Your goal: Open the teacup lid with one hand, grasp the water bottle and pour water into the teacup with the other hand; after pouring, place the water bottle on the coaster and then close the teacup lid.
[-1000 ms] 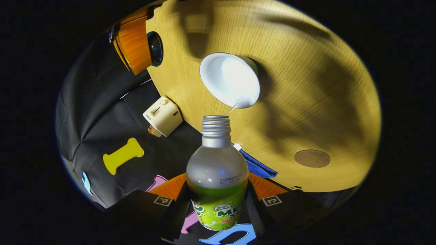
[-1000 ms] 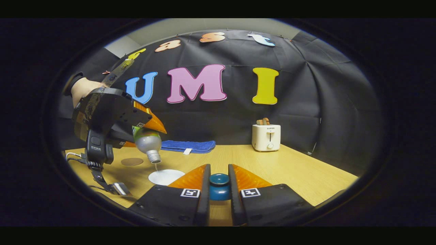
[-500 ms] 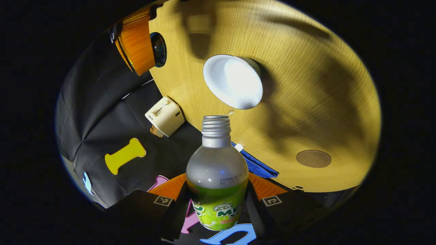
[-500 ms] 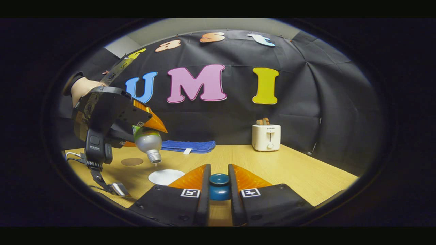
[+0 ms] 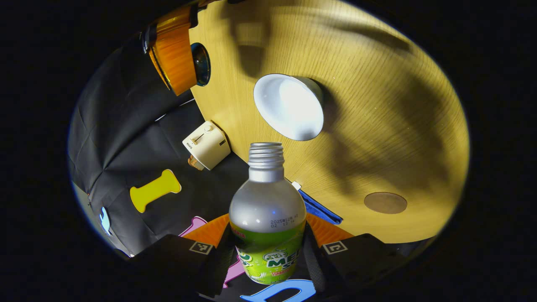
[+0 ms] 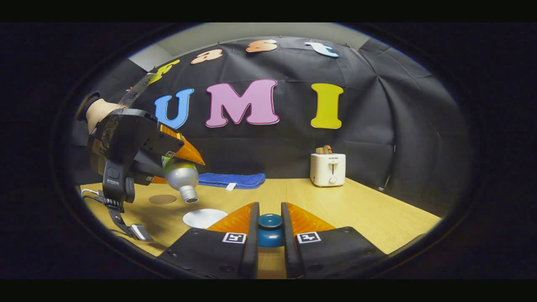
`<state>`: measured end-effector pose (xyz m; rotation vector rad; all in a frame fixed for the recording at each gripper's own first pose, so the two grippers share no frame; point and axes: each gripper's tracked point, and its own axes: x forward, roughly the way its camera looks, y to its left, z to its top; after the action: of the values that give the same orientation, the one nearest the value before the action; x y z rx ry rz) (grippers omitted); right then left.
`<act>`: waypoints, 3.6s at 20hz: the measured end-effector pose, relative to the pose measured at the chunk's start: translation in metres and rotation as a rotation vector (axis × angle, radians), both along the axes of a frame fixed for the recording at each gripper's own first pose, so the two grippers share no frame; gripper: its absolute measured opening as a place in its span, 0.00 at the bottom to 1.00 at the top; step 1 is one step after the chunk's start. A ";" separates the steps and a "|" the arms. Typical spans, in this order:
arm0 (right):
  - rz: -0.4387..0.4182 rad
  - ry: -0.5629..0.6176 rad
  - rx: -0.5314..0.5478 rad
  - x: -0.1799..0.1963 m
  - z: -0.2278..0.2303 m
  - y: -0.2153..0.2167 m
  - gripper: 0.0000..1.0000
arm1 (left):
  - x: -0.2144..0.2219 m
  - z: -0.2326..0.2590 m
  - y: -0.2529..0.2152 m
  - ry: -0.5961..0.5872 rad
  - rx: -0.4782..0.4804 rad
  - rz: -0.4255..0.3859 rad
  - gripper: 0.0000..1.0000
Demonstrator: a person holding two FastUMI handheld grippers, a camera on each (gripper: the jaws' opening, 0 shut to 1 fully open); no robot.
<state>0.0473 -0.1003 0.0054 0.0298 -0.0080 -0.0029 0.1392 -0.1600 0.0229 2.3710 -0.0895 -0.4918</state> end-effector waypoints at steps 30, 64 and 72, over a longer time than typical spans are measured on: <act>-0.062 0.000 -0.001 -0.001 0.001 -0.010 0.27 | 0.012 0.038 0.166 0.280 -2.198 0.343 0.78; -0.190 0.004 -0.002 -0.006 0.001 -0.028 0.29 | -0.020 -0.055 0.173 0.419 -2.220 0.589 0.96; -0.062 0.029 0.059 0.016 0.007 0.037 0.29 | -0.064 -0.031 0.201 0.227 -2.215 0.425 0.97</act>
<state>0.0631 -0.0632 0.0129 0.0889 0.0198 -0.0657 0.0750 0.0410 -0.0078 0.1307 0.0090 -0.1470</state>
